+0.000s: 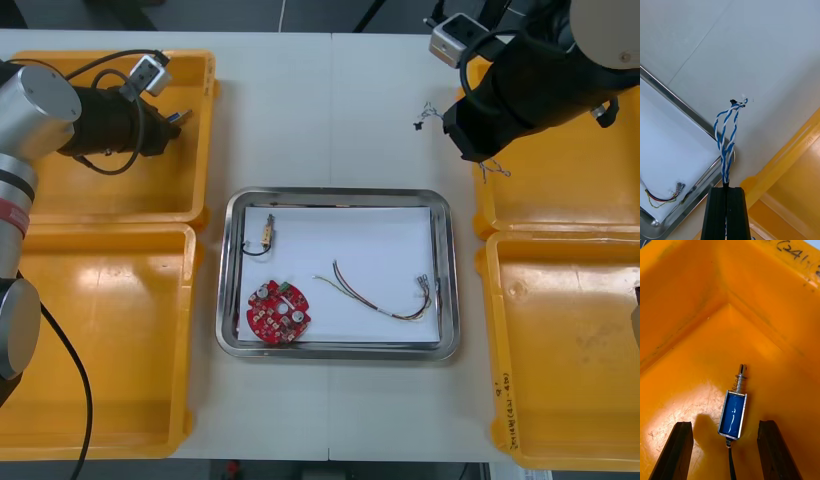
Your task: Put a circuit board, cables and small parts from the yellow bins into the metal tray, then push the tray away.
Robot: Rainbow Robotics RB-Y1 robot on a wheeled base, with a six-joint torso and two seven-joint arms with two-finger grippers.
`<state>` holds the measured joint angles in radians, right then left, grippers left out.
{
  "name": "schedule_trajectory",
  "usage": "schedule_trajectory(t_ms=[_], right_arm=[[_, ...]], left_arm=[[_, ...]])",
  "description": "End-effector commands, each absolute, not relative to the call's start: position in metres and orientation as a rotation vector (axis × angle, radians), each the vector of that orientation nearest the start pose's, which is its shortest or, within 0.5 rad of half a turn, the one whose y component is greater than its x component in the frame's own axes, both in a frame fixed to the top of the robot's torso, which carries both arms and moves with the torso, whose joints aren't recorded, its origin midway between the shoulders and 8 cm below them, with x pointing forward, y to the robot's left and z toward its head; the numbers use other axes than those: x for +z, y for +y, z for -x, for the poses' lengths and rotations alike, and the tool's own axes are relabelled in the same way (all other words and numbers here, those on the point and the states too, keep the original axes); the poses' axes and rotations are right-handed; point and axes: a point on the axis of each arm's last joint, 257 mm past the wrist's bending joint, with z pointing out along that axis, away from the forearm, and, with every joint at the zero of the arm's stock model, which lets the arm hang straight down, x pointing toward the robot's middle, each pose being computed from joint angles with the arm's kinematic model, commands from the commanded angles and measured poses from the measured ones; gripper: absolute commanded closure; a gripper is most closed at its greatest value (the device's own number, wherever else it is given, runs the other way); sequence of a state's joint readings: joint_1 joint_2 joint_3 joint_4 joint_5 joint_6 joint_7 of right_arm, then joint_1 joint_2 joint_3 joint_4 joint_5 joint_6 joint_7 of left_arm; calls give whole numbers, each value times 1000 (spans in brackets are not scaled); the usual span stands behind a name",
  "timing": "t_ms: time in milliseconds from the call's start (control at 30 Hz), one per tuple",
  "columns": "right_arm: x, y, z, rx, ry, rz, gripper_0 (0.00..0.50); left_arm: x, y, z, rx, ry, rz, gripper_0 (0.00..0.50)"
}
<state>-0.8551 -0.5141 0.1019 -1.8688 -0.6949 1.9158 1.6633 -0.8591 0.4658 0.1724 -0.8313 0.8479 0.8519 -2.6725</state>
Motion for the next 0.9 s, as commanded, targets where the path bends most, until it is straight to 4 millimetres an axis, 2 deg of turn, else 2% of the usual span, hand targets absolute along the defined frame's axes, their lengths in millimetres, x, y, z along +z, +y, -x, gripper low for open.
schedule_trajectory(t_ms=[33,400,600,767,800,833,867,900], right_arm=[[-43,-137,-500,-66,2293,944,500],[-56,-87,-483,-3,2241,1128,500],[-69,-68,-473,-38,2168,1314,500],[-84,-57,-468,-102,2148,1379,500],[-90,-55,-466,-122,2143,1395,500],[-92,-54,-465,-132,2140,1403,500],[-98,-54,-464,-154,2137,1418,500],[-103,-54,-463,-172,2130,1438,500]], left_arm=[[-129,267,-704,67,1871,-794,0],[-127,264,-704,49,1865,-783,0],[-127,262,-705,44,1861,-775,0],[-126,258,-706,39,1855,-770,0],[-126,258,-706,39,1855,-770,19],[-127,259,-705,39,1857,-770,58],[-128,258,-705,39,1858,-771,199],[-131,259,-705,36,1863,-770,383]])
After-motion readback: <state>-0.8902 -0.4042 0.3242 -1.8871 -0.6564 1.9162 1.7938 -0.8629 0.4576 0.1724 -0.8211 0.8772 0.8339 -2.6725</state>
